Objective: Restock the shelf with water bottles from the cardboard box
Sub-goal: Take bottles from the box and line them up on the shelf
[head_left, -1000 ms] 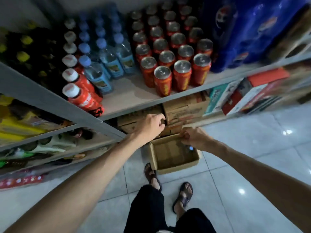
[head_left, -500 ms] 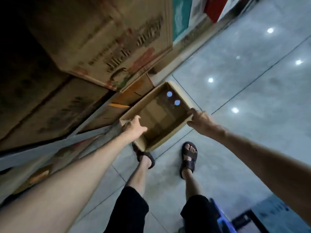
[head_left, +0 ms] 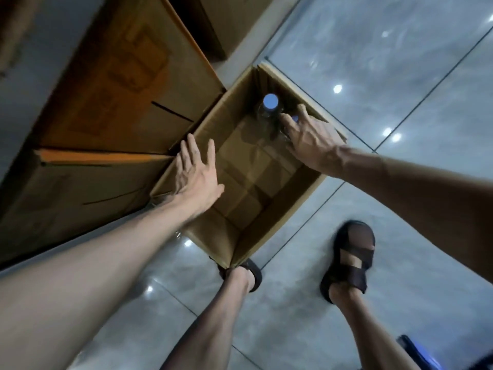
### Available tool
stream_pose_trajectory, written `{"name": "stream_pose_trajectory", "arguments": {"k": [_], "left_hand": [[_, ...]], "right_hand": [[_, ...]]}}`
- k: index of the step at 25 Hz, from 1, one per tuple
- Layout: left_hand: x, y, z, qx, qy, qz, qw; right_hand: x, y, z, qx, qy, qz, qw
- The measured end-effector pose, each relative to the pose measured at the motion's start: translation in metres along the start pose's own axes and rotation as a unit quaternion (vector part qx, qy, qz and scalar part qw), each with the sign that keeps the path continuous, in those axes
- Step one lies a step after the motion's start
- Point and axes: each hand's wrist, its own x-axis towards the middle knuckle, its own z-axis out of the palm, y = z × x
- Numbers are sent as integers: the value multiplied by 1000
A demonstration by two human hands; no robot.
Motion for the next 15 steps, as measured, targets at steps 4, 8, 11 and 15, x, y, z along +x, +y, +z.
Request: {"name": "stream_pose_trajectory", "arguments": {"k": [4,8,11,15], "left_hand": [[7,-5,7,21,-18,13,1000],[10,-9,0,-35,-37,17,999],[-2,-6,-19,-109,-39,29,993],[-48,14,-65,-209,-95,115,966]], "right_hand": [[13,-3,10,45,28,11,999],[-3,-5,9,103,38,-14,994],[-27,-5,-15,219,49,-7,974],[-74,-14,-70,370,27,-18,928]]}}
